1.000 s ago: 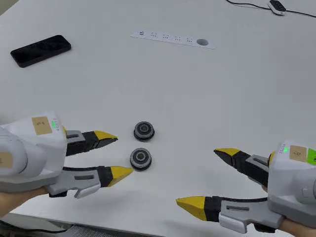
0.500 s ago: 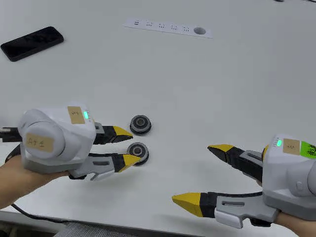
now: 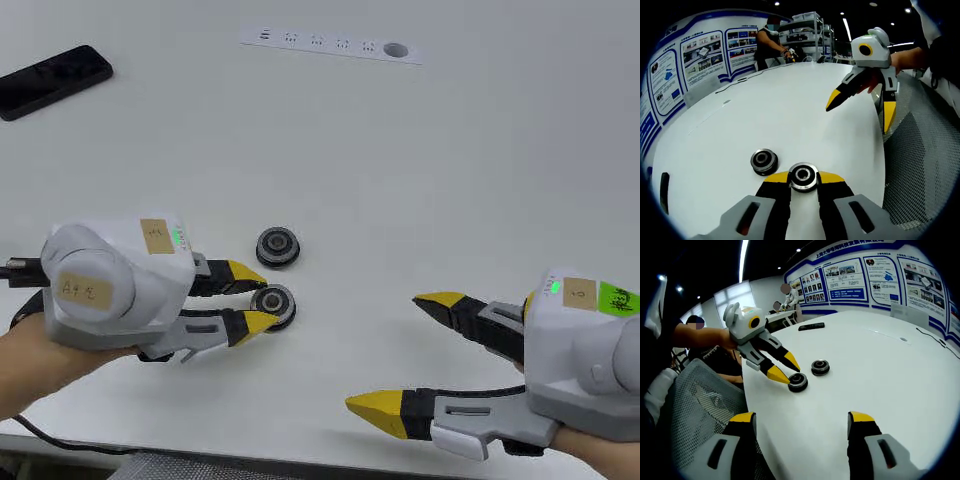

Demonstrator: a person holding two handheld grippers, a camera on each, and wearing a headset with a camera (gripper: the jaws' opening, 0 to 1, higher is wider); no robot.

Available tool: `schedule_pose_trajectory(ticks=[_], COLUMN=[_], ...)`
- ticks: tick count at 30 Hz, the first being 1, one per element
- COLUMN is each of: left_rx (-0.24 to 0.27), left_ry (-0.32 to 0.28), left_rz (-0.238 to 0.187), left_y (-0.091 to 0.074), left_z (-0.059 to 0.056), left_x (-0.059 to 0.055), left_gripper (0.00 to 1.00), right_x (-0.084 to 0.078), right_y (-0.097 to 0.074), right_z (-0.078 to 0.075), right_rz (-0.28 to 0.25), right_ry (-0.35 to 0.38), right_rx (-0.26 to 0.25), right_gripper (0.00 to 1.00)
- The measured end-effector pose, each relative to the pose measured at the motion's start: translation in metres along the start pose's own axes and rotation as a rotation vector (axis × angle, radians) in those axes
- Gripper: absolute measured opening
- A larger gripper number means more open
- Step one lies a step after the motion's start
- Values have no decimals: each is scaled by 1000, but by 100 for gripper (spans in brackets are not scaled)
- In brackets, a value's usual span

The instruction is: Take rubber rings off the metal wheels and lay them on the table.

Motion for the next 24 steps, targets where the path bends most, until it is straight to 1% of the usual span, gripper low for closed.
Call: schedule_pose_trajectory(ticks=[4,7,8,11,14,15,16,18,19,21,24], left_rx=[-3,-7,-10,-12,-13,-10,-10,-10,-11,-12,-11], left_ry=[3,25,30,26,55,82,74,80,69,68,64], left_rz=[9,24,23,32,54,82,75,84,82,80,81], left_y=[2,3,3,3,4,4,4,5,4,4,4], left_z=[2,1,1,2,0,0,-2,-3,-3,-3,-4], left_x=[0,0,0,1,3,3,4,5,5,5,5], left_gripper=[18,15,15,15,15,15,14,14,14,14,14], right_x=[2,2,2,3,4,4,4,6,7,10,22], right_y=[1,2,2,2,3,3,3,4,5,7,13], right_z=[1,1,1,1,1,1,2,2,3,0,0], right_rz=[-2,-3,-3,-6,-10,-11,-12,-25,-37,-69,-219], right_ry=[-5,-5,-5,-3,-3,-2,0,13,33,98,331], right_rx=[4,8,9,9,9,10,11,11,7,-31,-54], right_gripper=[75,75,75,75,75,75,75,75,74,74,74])
Point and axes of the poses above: the centre of the closed fingertips' face, and the gripper's own axes: y roughly forward along the fingers, z roughly to its left, x roughly out of its top, the point moved 7 cm from there along -y, roughly backward along the fingers, and after that the axes turned 14 degrees about -y, right-handed, at the moved point
